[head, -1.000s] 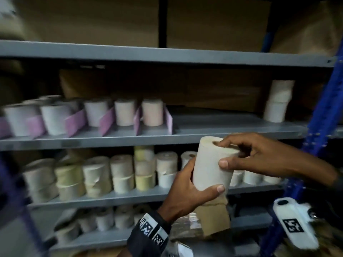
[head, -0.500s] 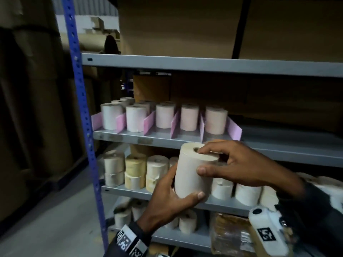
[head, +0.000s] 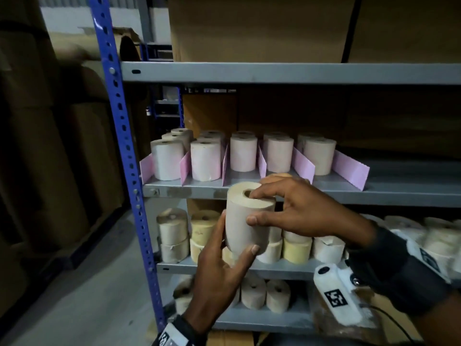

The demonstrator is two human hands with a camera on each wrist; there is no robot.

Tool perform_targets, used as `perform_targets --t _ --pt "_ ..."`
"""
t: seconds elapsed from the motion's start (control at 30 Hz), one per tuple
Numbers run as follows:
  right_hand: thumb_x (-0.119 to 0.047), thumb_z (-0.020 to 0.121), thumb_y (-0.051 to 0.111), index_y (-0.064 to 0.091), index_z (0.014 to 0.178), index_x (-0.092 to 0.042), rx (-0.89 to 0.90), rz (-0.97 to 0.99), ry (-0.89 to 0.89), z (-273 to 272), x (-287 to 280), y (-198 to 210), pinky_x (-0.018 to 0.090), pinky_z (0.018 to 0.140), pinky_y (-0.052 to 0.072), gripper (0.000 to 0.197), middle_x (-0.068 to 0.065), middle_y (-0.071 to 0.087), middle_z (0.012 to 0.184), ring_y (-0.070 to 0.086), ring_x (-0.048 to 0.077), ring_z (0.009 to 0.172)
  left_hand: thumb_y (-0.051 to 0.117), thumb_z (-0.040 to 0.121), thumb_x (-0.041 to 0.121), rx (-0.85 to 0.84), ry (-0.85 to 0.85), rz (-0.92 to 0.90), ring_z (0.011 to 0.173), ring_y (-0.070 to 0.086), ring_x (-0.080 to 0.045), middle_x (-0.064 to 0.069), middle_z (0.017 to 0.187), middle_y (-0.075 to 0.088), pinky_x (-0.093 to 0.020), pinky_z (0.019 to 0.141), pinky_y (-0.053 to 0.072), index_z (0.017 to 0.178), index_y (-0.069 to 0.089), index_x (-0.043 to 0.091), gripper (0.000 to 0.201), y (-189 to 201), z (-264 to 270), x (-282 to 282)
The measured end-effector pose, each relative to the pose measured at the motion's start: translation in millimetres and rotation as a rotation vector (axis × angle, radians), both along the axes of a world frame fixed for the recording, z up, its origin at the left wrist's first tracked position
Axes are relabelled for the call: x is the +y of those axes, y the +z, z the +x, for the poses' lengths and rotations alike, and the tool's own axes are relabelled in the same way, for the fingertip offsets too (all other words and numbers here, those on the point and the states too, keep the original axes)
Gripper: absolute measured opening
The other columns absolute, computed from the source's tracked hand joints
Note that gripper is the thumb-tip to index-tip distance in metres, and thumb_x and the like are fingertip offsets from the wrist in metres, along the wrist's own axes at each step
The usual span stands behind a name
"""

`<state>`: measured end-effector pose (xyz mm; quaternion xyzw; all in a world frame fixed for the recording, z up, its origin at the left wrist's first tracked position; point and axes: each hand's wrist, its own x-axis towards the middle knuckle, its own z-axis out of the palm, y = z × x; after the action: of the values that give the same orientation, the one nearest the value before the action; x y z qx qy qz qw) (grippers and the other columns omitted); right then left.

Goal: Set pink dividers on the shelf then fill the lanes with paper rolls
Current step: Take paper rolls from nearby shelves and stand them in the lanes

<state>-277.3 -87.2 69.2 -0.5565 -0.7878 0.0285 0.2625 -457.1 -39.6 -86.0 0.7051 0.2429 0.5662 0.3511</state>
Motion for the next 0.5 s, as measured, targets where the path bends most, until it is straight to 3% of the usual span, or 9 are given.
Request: perform_targets --t 0.13,0.23,0.33,0.5 --pt "-0.079 0.068 0.053 0.066 0.118 -0.041 -0.093 0.041 -0.106 -4 23 -1 0.047 0.103 0.037 0.064 -0.024 0.056 0.111 0.043 0.005 0.12 0.066 0.094 0.039 0.083 0.228 0.052 0.137 0.051 -0.006 0.013 0.152 0.052 -0.041 0.107 0.051 0.155 0.041 0.027 0.067 -8 5 9" --pt "-0.077 0.068 0.055 0.067 0.118 -0.039 -0.053 0.093 -0.166 0 44 4 0.041 0.101 0.034 0.064 -0.023 0.054 0.11 0.045 0.008 0.122 0.062 0.095 0.026 0.162 0.337 0.179 0.141 0.049 -0.013 0.003 0.153 0.051 -0.043 0.11 0.047 0.151 0.042 0.024 0.06 -9 14 10" --pt "-0.072 0.073 0.062 0.068 0.118 -0.036 -0.051 0.164 -0.212 7 66 8 0.032 0.095 0.027 0.058 -0.017 0.06 0.116 0.046 0.01 0.123 0.057 0.093 0.031 0.335 0.388 0.372 0.146 0.044 -0.029 -0.011 0.157 0.046 -0.051 0.112 0.046 0.15 0.048 0.009 0.062 -13 26 13" --pt "-0.07 0.077 0.061 0.066 0.123 -0.034 -0.091 0.134 -0.271 17 104 13 0.049 0.103 0.035 0.059 -0.01 0.063 0.127 0.047 0.016 0.125 0.057 0.088 0.039 0.654 0.435 0.467 0.154 0.027 -0.033 -0.014 0.165 0.031 -0.053 0.121 0.026 0.155 0.04 0.005 0.077 -10 49 30"
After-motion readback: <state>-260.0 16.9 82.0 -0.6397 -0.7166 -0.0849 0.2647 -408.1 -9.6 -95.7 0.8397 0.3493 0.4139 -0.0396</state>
